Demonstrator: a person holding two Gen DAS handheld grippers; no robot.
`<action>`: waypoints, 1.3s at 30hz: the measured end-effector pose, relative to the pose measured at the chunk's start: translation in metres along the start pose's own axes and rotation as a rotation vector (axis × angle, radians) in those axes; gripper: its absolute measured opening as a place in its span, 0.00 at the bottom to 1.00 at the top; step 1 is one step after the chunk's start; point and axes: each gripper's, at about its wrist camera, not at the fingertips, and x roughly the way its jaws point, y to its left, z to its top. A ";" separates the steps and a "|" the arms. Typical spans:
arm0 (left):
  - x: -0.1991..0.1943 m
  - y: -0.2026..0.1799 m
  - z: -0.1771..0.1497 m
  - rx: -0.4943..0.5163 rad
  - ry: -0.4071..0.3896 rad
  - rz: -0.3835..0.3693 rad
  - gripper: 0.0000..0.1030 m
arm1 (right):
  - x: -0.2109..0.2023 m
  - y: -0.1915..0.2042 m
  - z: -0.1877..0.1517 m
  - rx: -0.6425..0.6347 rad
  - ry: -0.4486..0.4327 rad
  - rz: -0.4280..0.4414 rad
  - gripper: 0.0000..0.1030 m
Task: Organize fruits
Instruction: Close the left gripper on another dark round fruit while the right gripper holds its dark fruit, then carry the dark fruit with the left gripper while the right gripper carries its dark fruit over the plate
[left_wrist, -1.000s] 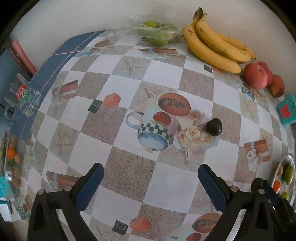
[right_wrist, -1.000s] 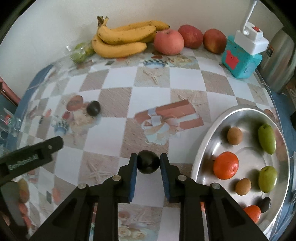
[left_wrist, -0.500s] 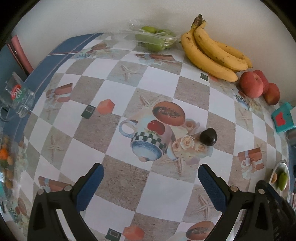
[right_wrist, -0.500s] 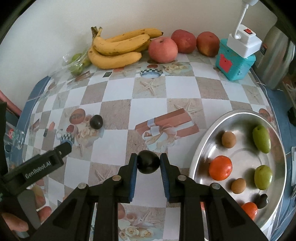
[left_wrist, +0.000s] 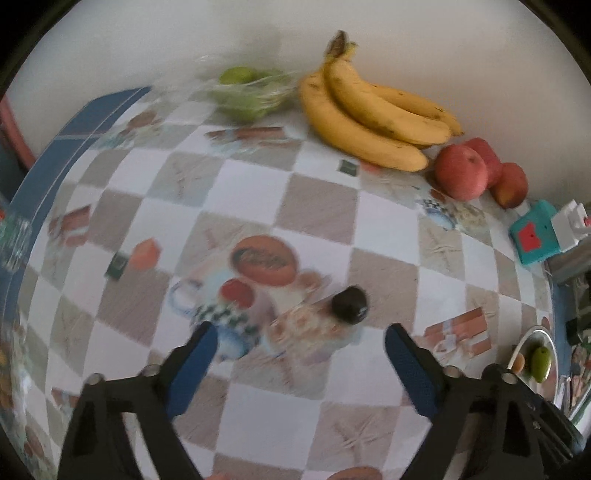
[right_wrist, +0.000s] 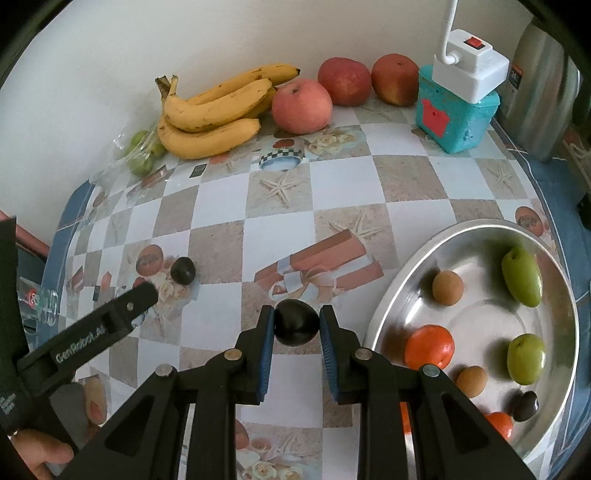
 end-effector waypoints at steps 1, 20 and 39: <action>0.002 -0.003 0.002 0.012 0.003 0.000 0.82 | 0.001 -0.002 0.002 0.003 -0.001 0.002 0.25; 0.031 -0.026 0.019 0.072 0.045 -0.029 0.42 | 0.011 -0.008 0.025 0.023 -0.030 0.038 0.25; 0.001 -0.021 0.012 0.006 -0.010 -0.045 0.27 | 0.008 -0.008 0.025 0.036 -0.027 0.054 0.25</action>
